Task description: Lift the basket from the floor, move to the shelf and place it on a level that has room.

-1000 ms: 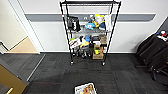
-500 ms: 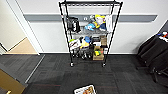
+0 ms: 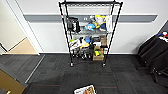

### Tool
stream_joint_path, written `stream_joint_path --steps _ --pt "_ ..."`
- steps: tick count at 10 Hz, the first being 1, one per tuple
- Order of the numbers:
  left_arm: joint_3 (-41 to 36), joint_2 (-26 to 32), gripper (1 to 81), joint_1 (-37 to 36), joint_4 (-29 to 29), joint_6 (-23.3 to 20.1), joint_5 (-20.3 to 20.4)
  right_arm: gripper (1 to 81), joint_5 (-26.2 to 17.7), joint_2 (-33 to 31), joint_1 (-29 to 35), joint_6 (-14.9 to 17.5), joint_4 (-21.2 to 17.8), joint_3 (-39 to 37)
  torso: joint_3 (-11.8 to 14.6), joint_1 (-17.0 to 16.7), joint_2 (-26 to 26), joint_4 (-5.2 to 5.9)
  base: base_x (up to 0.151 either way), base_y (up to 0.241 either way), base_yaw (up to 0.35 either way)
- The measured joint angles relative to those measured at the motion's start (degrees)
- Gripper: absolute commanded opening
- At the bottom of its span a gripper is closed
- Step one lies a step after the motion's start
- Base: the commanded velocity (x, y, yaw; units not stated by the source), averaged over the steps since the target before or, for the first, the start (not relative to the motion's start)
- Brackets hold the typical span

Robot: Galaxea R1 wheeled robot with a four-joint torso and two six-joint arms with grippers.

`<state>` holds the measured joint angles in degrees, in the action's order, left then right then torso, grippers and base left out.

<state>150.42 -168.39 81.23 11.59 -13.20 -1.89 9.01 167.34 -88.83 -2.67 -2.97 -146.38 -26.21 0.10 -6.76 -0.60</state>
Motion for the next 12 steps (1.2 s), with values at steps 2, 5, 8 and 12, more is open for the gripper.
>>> stream_joint_path --steps 2,5,8,12 --pt "-0.4 0.5 81.1 -0.1 0.0 0.0 -0.1 81.1 0.0 -0.1 0.1 0.0 0.0 0.6 0.0 0.0 0.0 0.0 0.0 0.0 0.0" --pt "-0.5 1.7 81.1 -0.1 0.0 0.2 -0.1 81.1 -0.9 -1.7 1.0 -0.2 0.0 3.8 0.0 2.4 -3.8 0.0 0.0 0.0 0.0" --pt "-4.5 4.7 81.1 -1.4 2.3 0.5 -0.8 81.1 -1.0 -3.9 2.3 -0.3 0.0 6.0 0.0 6.1 -9.7 0.0 0.0 0.0 0.0" --pt "-5.3 6.8 81.1 -4.9 9.7 0.6 -1.1 81.1 -1.5 -4.8 3.7 -0.3 0.0 6.6 0.0 11.1 -17.6 0.0 0.0 0.0 0.0"
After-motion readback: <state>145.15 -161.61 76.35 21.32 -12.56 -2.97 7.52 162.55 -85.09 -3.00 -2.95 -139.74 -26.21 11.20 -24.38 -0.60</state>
